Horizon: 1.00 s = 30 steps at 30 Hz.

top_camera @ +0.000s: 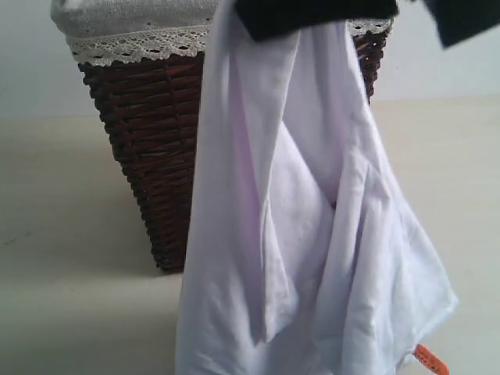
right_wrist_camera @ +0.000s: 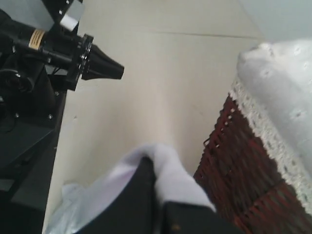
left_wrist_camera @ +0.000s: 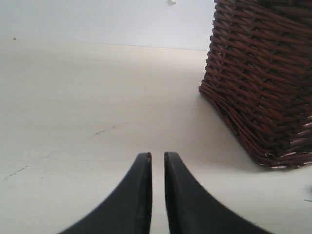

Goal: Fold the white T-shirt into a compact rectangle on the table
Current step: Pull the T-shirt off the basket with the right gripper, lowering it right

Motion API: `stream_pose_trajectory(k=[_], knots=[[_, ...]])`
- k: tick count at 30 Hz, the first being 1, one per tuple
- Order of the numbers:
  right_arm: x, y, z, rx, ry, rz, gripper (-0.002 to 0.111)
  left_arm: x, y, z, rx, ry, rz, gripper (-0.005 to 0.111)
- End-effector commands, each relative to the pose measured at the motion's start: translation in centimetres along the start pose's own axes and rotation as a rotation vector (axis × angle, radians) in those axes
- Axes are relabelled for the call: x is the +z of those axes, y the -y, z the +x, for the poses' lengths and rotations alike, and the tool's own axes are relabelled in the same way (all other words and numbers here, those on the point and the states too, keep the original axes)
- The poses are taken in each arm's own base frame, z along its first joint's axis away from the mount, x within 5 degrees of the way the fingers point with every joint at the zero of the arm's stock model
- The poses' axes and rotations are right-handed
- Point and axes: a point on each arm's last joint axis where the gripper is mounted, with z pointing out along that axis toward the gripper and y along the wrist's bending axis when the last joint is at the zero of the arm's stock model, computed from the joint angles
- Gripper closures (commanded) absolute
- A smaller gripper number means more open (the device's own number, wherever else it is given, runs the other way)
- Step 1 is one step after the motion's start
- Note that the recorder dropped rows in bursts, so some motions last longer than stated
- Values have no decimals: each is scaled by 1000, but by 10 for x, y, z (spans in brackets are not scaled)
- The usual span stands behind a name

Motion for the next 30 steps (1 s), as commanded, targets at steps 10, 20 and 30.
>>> stream_pose_trajectory(k=[10, 20, 30], knots=[[61, 85, 46, 70, 94, 347, 108, -1, 0, -1, 7, 12, 6, 95], [83, 137, 61, 64, 180, 579, 108, -1, 0, -1, 7, 12, 6, 95], [62, 87, 27, -52, 184, 255, 108, -1, 0, -1, 7, 12, 6, 95]])
